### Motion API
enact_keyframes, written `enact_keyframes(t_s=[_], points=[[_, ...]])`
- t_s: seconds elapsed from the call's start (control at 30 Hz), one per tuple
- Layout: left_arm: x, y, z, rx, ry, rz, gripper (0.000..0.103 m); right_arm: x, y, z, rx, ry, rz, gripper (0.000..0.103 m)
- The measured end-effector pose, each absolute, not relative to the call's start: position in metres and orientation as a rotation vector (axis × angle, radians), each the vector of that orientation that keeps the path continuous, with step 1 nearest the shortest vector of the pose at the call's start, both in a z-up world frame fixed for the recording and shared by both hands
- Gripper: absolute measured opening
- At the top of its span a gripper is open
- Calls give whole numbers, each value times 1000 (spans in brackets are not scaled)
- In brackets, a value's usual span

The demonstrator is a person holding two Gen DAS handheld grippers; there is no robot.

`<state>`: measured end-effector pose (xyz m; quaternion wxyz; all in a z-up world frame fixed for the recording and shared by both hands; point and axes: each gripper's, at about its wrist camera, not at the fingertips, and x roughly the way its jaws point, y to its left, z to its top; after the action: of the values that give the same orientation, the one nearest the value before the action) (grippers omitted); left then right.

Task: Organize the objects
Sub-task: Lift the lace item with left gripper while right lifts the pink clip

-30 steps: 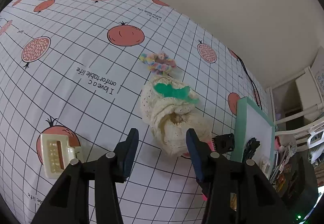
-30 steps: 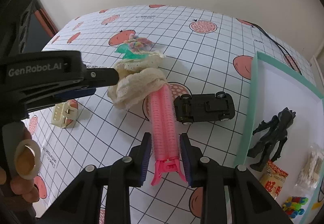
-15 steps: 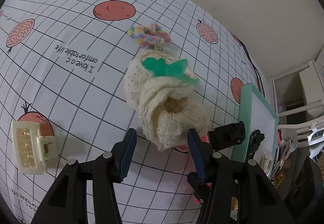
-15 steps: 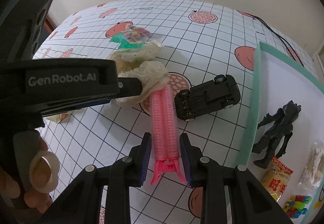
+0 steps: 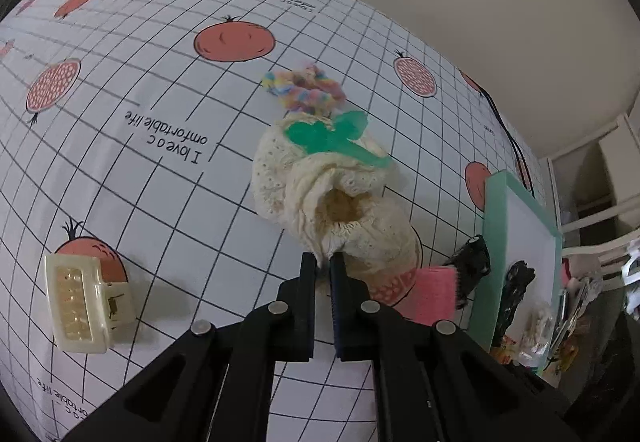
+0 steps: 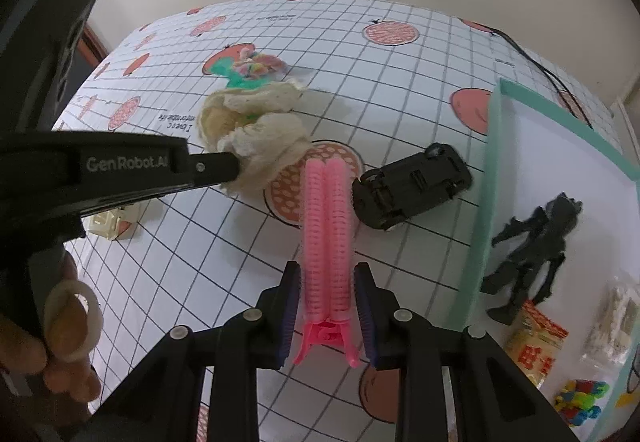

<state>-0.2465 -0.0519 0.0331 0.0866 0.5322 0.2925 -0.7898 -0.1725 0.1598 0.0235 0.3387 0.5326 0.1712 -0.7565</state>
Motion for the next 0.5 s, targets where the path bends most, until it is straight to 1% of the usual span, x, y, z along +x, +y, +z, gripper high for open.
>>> enact_keyframes(t_s=[0.2, 0.27, 0.37, 0.5], points=[[-245, -50, 45, 1572, 851, -2397, 7, -180, 167, 35, 1362, 373, -2026, 29], [-242, -54, 56, 1517, 899, -2440, 7, -182, 169, 39, 1343, 354, -2048, 29], [-238, -57, 74, 1433, 865, -2496, 7, -185, 173, 48, 1313, 319, -2079, 29], [-232, -63, 90, 1351, 895, -2537, 7, -186, 177, 55, 1299, 299, -2100, 29]])
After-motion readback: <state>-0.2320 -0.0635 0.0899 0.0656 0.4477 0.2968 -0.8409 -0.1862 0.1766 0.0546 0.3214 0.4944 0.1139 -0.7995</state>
